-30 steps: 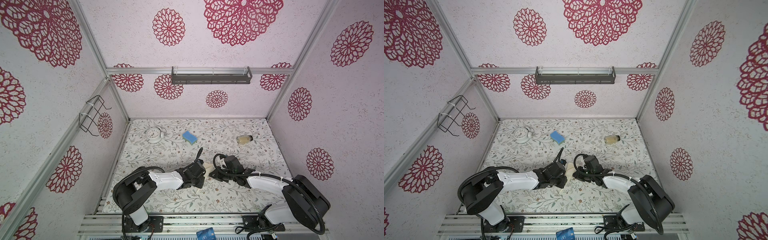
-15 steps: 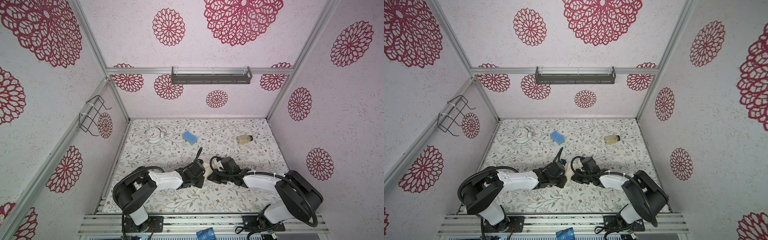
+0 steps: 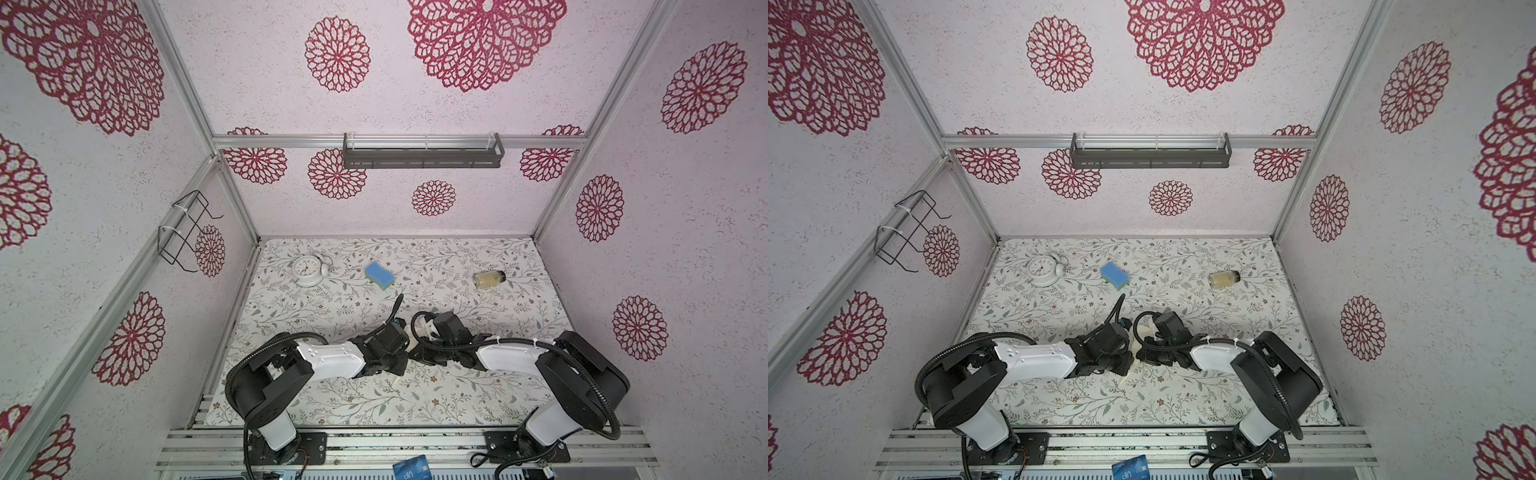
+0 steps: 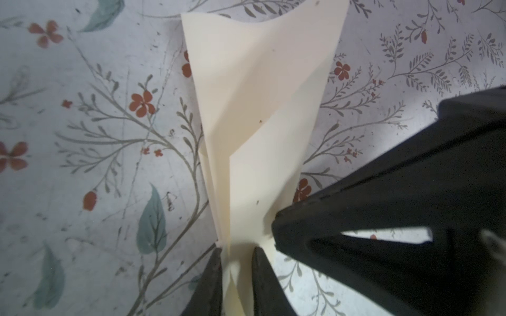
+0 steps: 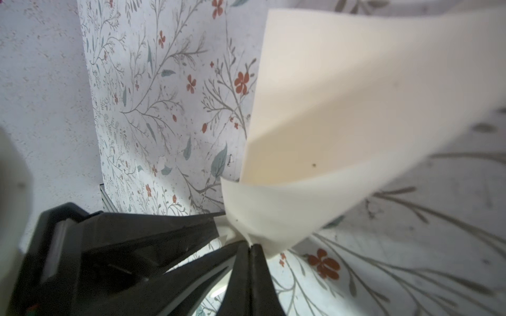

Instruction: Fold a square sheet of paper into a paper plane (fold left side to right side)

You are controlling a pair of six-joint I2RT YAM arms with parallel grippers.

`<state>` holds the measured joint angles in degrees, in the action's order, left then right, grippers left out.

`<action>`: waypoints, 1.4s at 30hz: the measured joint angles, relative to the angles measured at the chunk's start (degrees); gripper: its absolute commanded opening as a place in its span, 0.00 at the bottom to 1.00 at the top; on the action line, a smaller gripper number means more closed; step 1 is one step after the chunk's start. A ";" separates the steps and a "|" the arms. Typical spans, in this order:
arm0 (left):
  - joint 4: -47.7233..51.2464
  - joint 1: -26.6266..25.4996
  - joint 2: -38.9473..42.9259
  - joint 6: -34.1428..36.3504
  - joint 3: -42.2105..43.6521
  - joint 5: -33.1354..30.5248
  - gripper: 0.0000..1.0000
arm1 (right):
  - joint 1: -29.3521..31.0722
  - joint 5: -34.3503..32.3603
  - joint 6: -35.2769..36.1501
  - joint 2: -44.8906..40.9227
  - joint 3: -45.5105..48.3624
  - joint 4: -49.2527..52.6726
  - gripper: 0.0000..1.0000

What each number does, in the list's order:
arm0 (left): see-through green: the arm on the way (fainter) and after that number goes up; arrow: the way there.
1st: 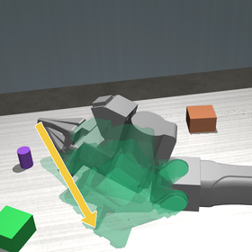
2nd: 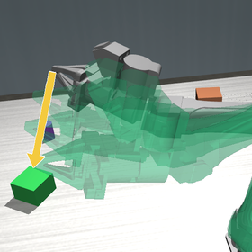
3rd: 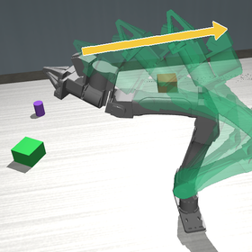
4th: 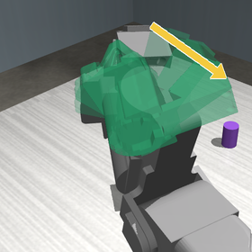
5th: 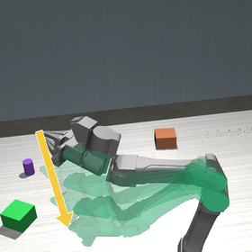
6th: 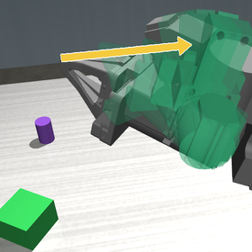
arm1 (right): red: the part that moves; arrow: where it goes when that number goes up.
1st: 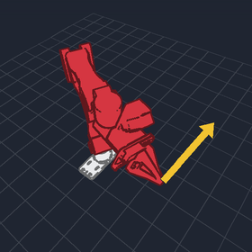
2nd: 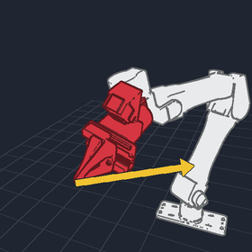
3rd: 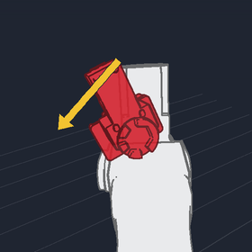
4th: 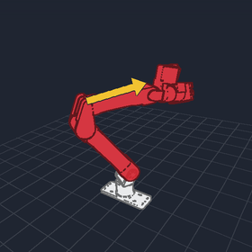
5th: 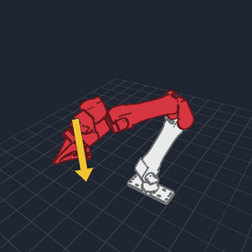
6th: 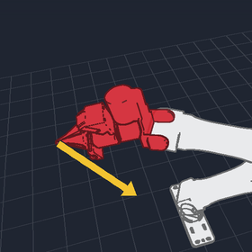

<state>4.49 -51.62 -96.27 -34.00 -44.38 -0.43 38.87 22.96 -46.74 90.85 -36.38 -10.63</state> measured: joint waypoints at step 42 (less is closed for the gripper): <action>-7.34 0.79 3.78 -11.39 4.35 6.78 0.00 | 0.11 -1.49 -6.27 3.78 1.86 -8.11 0.00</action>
<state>-2.85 -50.83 -92.49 -45.39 -40.03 6.35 38.98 21.47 -53.01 94.63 -34.52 -18.74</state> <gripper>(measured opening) 0.042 0.050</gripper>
